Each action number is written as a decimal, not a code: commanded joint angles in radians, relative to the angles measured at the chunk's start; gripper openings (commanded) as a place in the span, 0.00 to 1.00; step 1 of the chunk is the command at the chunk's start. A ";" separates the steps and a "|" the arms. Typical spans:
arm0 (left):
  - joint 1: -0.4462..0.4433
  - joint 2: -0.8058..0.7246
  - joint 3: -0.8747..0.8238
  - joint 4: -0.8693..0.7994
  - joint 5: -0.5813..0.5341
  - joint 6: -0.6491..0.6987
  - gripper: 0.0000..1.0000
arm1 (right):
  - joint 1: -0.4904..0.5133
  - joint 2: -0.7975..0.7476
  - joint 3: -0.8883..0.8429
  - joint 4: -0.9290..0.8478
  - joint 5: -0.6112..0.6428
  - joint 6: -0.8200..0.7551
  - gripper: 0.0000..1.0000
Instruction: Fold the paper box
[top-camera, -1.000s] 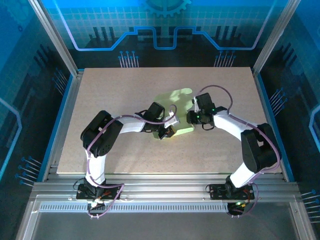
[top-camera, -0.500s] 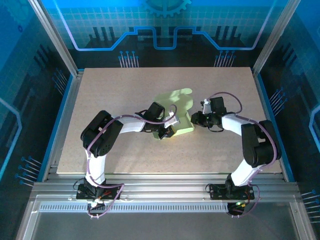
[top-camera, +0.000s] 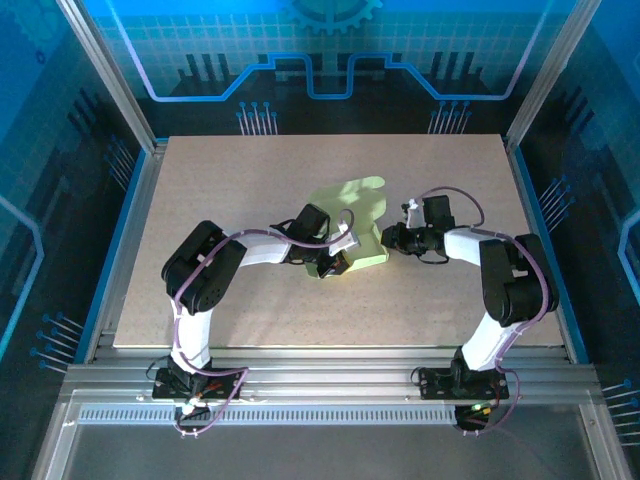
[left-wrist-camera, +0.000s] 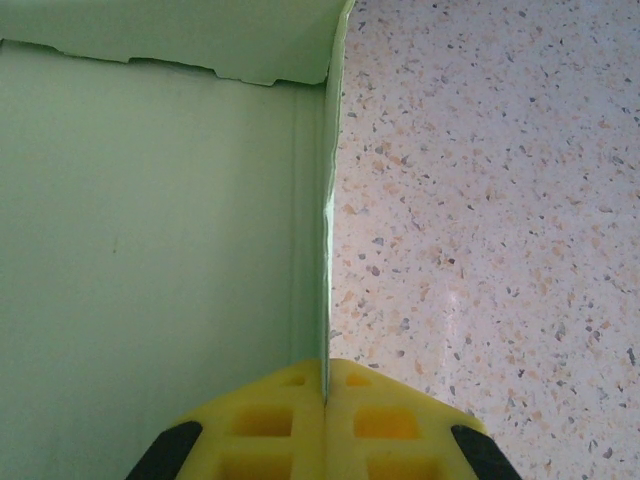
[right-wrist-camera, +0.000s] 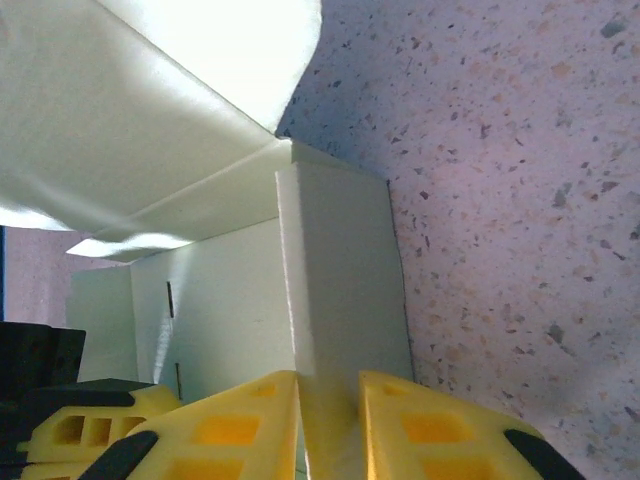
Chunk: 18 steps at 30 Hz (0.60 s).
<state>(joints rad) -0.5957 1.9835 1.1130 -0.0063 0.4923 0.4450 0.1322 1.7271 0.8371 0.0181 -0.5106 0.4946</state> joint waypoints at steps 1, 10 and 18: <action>0.002 0.067 -0.013 -0.123 -0.049 0.021 0.00 | -0.026 0.035 -0.008 0.005 -0.031 -0.002 0.24; 0.002 0.069 -0.013 -0.129 -0.051 0.024 0.00 | -0.031 0.090 -0.014 -0.006 -0.030 -0.015 0.22; 0.002 0.072 -0.010 -0.136 -0.051 0.027 0.00 | -0.007 0.106 0.024 -0.084 0.003 -0.045 0.21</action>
<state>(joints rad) -0.5945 1.9869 1.1210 -0.0181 0.4923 0.4469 0.1104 1.7809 0.8516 0.0467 -0.5789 0.4736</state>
